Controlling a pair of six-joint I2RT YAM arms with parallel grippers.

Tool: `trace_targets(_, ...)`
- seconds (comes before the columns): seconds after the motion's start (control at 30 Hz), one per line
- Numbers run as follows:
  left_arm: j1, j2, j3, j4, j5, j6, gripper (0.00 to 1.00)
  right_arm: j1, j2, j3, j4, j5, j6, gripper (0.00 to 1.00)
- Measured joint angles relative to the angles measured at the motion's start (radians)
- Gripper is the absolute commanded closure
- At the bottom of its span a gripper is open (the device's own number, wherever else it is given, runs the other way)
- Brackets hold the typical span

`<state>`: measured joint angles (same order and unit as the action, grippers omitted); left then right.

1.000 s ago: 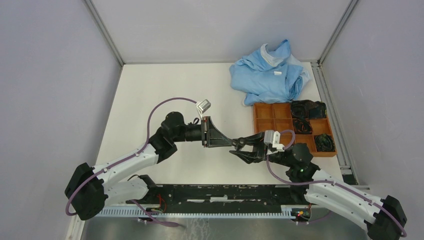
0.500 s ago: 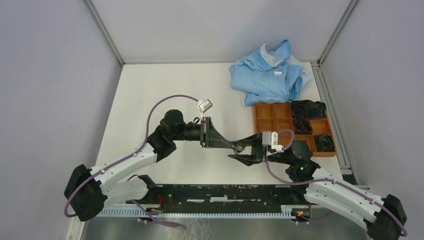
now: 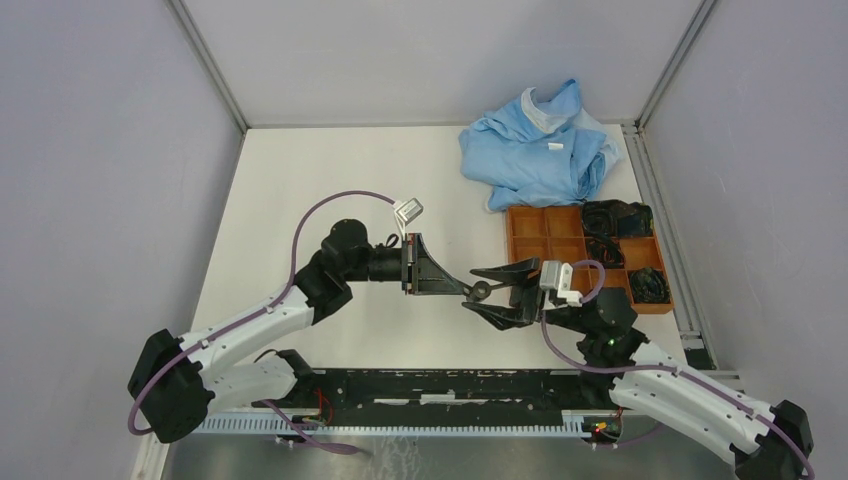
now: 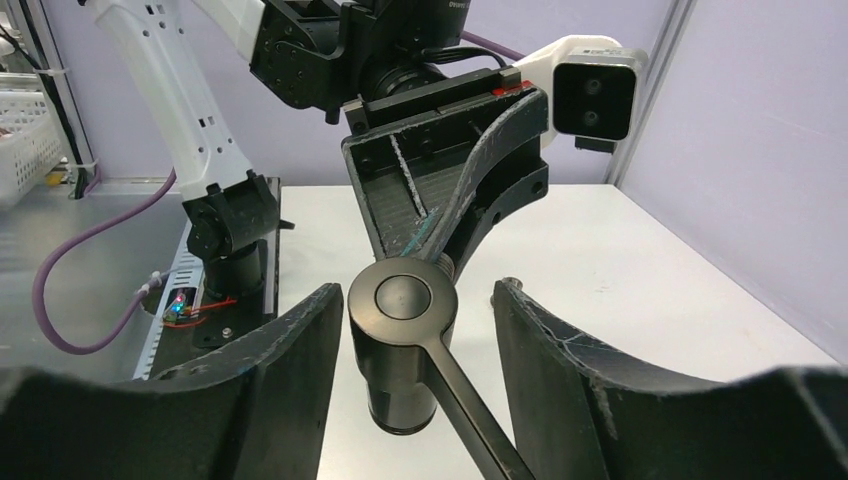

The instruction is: Install the water faucets

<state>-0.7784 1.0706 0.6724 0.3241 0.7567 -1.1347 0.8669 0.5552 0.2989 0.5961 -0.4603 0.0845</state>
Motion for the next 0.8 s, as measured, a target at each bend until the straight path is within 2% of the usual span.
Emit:
trace_targets(0.23,0.000,0.003,0.000,0.000,-0.002,0.000,0.98,0.000,0.044,-0.002,0.016,-0.010,0.012,0.33)
trace_targets(0.33,0.003,0.005,0.000,0.000,-0.006,0.000,0.98,0.000,0.049,-0.004,0.017,-0.009,0.016,0.35)
trace_targets(0.4,0.003,0.006,0.000,0.000,-0.006,0.000,0.98,0.000,0.048,-0.008,0.018,-0.006,0.017,0.45)
trace_targets(0.5,0.003,0.010,0.000,0.001,-0.005,0.000,0.98,-0.001,0.046,-0.015,0.021,0.001,0.017,0.69)
trace_targets(0.53,0.006,0.009,0.000,0.002,-0.009,0.000,0.98,-0.002,0.043,-0.017,0.020,-0.006,0.026,0.74)
trace_targets(0.77,0.016,0.010,0.001,0.023,-0.021,0.000,0.98,-0.003,0.039,-0.023,0.032,0.019,0.035,0.99)
trace_targets(0.8,0.016,0.010,0.001,0.024,-0.022,0.000,0.98,-0.003,0.039,-0.023,0.033,0.021,0.036,0.99)
